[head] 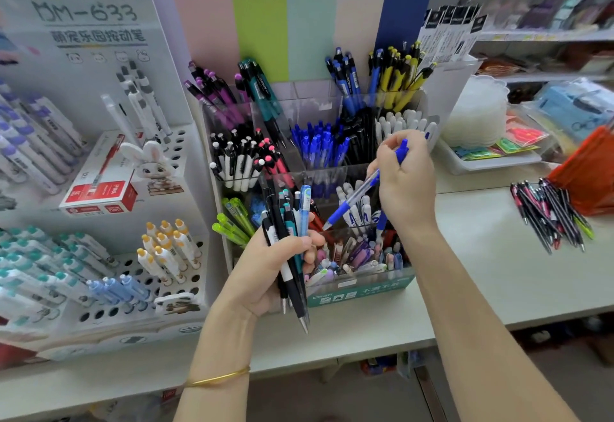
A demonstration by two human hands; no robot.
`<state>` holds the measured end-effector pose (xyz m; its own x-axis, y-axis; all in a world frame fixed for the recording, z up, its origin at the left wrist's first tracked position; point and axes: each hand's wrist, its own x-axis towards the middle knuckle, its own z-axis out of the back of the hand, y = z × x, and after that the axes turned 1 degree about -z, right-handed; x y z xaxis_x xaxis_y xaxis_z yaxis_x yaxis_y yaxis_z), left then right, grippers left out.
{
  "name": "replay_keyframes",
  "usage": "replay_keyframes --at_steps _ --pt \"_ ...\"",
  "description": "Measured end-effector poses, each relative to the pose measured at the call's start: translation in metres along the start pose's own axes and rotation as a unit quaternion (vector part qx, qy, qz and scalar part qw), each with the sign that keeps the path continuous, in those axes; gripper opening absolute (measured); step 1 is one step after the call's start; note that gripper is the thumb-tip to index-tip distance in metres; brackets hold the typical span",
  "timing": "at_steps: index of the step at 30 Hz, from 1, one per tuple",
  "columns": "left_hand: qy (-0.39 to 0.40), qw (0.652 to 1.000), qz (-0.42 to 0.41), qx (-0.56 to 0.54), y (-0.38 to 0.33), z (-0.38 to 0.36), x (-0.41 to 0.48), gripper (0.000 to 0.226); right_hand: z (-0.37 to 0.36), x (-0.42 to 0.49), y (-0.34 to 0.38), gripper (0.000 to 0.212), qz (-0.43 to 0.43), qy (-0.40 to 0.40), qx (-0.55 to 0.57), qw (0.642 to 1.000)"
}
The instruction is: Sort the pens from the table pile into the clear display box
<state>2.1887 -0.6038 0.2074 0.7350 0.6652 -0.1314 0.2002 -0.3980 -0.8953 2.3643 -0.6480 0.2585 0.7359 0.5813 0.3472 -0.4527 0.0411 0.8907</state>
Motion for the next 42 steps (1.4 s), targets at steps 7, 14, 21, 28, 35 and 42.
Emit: replay_keyframes --at_steps 7,14,21,28,35,42 --pt "-0.062 0.998 -0.004 0.026 -0.004 -0.011 0.003 0.025 -0.011 -0.012 0.006 0.017 0.025 0.03 0.111 0.993" --pt "-0.106 0.993 -0.011 0.045 -0.008 -0.008 0.004 0.023 -0.016 -0.016 0.003 0.023 -0.074 0.128 0.1 0.984" --pt "-0.139 0.989 -0.037 0.019 -0.016 -0.005 0.003 0.021 -0.007 0.014 0.023 0.017 0.05 0.037 0.09 0.994" --pt "-0.122 0.991 -0.032 0.032 -0.021 -0.011 0.003 0.023 -0.019 0.036 0.029 0.023 0.195 0.079 0.013 0.977" --pt "-0.112 0.993 -0.031 0.032 -0.024 -0.01 0.003 0.021 0.008 0.049 0.028 0.019 0.195 0.124 -0.03 0.972" --pt "-0.096 0.994 -0.026 0.036 -0.023 -0.015 0.012 0.029 0.015 0.041 0.021 0.018 0.15 0.102 -0.024 0.983"
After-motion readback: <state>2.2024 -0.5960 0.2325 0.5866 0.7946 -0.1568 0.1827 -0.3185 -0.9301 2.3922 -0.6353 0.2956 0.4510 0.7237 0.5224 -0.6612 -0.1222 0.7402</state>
